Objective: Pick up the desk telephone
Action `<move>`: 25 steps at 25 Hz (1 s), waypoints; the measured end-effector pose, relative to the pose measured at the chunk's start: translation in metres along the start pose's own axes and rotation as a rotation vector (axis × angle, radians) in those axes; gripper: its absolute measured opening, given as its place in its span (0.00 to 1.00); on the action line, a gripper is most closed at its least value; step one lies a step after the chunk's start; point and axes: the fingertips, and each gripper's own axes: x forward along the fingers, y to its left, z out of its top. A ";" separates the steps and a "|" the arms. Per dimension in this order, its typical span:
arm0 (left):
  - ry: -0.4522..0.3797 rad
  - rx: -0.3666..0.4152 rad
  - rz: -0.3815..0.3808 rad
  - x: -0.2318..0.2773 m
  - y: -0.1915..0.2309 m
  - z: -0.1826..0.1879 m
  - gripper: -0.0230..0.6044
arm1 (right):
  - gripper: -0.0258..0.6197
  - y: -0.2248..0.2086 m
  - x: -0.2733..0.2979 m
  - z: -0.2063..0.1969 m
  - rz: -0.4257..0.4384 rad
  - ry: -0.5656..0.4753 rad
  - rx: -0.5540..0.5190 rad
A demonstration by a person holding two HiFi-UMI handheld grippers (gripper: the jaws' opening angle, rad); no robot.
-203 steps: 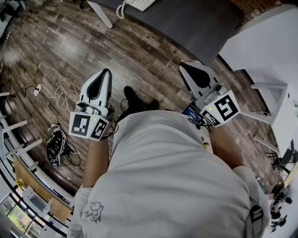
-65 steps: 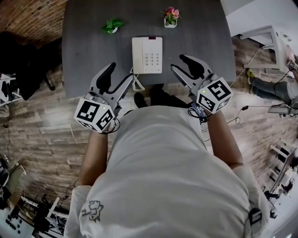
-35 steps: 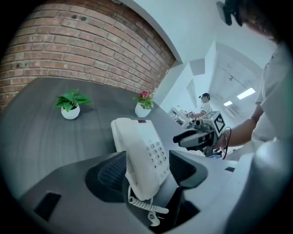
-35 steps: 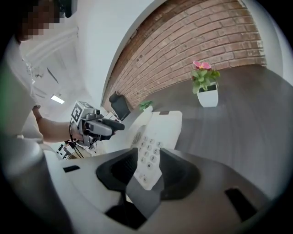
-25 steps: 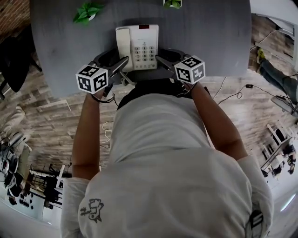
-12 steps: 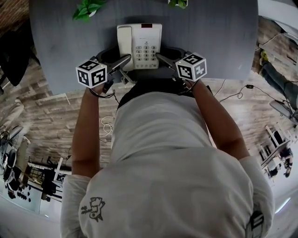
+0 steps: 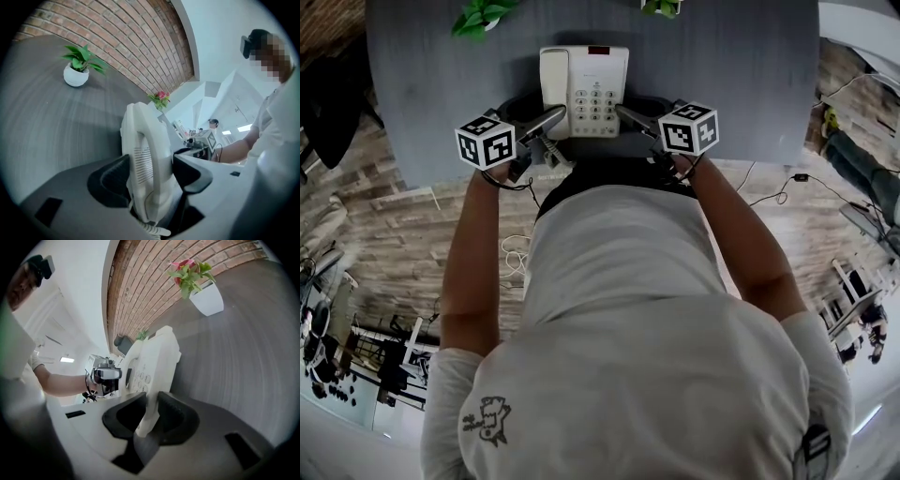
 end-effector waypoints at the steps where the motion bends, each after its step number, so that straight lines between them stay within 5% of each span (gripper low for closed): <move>1: -0.015 -0.003 0.018 -0.001 0.000 0.003 0.52 | 0.17 0.003 -0.001 0.002 0.003 0.004 -0.008; 9: -0.067 0.021 0.036 -0.021 -0.027 0.021 0.51 | 0.16 0.030 -0.020 0.023 0.000 -0.021 -0.068; 25: -0.173 0.198 0.036 -0.109 -0.094 0.047 0.51 | 0.15 0.124 -0.042 0.045 -0.026 -0.129 -0.198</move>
